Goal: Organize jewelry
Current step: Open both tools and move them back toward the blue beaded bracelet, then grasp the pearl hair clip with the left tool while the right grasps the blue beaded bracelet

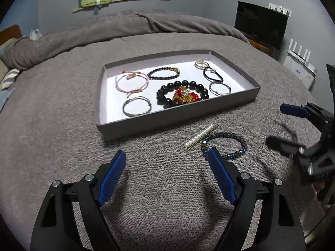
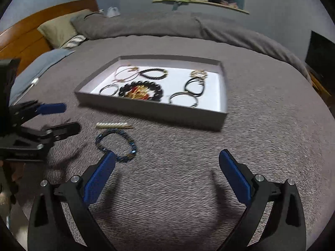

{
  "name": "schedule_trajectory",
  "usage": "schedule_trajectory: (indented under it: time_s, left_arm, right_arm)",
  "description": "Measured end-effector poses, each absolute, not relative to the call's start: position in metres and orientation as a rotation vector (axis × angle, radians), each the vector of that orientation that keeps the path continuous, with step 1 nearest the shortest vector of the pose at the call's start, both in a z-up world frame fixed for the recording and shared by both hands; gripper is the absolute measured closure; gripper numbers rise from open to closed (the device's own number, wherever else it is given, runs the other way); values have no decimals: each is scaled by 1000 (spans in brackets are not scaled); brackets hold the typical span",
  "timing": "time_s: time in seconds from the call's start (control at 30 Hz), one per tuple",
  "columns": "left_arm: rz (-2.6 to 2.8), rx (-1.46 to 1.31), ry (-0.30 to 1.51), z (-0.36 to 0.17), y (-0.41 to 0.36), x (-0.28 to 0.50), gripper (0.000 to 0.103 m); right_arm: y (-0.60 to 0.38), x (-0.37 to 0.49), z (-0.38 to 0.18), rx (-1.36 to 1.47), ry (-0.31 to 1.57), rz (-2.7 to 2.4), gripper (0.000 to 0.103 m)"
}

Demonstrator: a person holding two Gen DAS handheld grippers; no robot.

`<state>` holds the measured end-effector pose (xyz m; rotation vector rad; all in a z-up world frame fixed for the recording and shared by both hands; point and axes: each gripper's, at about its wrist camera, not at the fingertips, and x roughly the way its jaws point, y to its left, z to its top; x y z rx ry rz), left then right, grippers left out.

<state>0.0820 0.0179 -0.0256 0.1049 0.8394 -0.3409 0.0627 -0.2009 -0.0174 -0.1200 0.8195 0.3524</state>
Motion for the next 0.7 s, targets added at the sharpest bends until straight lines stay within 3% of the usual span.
schedule_trajectory:
  time_s: [0.07,0.17,0.23,0.3,0.43,0.63,0.7]
  left_arm:
    - [-343,112,840,-28,17,83,25]
    - [-341,124,850,-32,16,85,38]
    - [-341,121,853,-34,17,85,38]
    - [-344,113,850,-34,18,84,39]
    - [-349,112,848,-35,19,84,39]
    - [-362,99,857,-38,19,88,42]
    - [-370,97,864,-40,18,89,46]
  right_arm:
    - [-194,59,-18,-128,812,415,6]
    - [-181,54,-21,-169,808,449,7]
    - [-171,54,-24,-205,808,461,15]
    - [-168,56,-27,-197,813,464,33]
    - [-166,69,-31,-132,841,466,56]
    - [-159,87,-40,-121,892,479,74]
    - [-158,92,-45,-111,916,480,75]
